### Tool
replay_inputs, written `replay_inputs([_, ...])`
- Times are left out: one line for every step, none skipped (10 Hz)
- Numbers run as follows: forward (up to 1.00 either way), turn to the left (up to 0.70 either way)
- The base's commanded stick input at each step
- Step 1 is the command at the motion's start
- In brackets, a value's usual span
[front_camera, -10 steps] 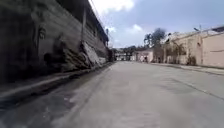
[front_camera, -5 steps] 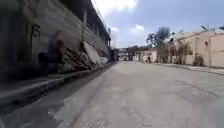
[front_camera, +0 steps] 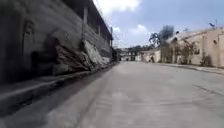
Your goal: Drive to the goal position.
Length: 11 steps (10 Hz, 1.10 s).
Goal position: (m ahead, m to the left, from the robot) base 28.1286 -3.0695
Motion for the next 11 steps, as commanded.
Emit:
replay_inputs([1.00,0.00])
replay_inputs([1.00,0.00])
replay_inputs([1.00,0.00])
replay_inputs([1.00,0.00])
replay_inputs([1.00,-0.16])
replay_inputs([1.00,-0.39])
replay_inputs([1.00,-0.39])
replay_inputs([1.00,-0.39])
replay_inputs([1.00,-0.39])
replay_inputs([1.00,-0.39])
replay_inputs([1.00,-0.39])
